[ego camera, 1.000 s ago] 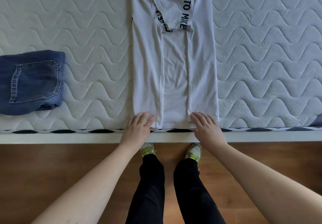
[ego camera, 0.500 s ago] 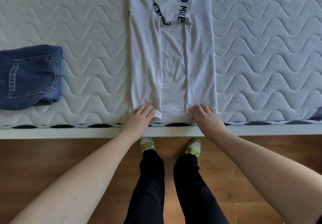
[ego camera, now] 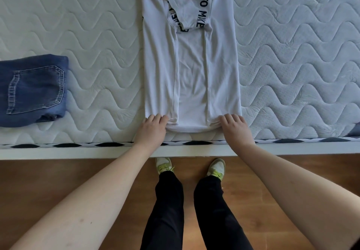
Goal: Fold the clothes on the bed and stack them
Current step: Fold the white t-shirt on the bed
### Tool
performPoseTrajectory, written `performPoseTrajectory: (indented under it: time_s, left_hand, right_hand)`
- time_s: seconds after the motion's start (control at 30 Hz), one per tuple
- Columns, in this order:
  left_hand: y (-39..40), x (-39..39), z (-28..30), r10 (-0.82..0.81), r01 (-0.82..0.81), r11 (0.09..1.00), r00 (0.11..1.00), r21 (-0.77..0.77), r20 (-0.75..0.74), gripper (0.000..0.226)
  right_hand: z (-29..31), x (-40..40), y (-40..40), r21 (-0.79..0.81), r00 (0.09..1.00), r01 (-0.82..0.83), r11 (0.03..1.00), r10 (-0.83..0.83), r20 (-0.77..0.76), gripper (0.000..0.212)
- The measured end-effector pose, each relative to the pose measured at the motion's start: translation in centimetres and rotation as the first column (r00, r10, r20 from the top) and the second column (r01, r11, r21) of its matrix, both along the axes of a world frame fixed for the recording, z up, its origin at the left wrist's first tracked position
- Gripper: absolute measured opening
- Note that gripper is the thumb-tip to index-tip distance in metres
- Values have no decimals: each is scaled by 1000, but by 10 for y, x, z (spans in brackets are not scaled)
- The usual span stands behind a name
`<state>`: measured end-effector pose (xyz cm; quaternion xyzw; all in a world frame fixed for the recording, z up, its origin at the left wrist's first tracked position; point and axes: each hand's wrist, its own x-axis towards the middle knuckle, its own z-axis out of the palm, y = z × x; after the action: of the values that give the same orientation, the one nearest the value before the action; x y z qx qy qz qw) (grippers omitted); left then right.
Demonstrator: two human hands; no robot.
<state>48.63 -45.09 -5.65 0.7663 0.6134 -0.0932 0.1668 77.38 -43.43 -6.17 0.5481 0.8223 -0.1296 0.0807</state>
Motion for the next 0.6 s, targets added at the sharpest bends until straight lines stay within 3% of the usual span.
performPoseTrajectory:
  time_s: [0.13, 0.27, 0.37, 0.53, 0.6]
  left_hand:
    - [5, -1, -4, -24, 25, 1000, 999, -12, 35, 30]
    - [-1, -7, -4, -127, 123, 990, 991, -68, -46, 66]
    - [-8, -11, -2, -150, 149, 989, 985, -16, -85, 60]
    - [-13, -11, 1, -175, 185, 978, 979, 99, -102, 43]
    - [-16, -11, 2, -199, 215, 971, 970, 108, -138, 42]
  right_hand:
    - [1, 3, 8, -17, 997, 50, 999, -51, -51, 17]
    - [7, 8, 16, 25, 992, 43, 999, -39, -121, 8]
    - [9, 11, 15, 35, 991, -12, 999, 16, -134, 27]
    - [12, 18, 5, -100, 988, -144, 985, 149, 48, 61]
    - [12, 19, 0, -54, 984, -156, 986, 160, 78, 64]
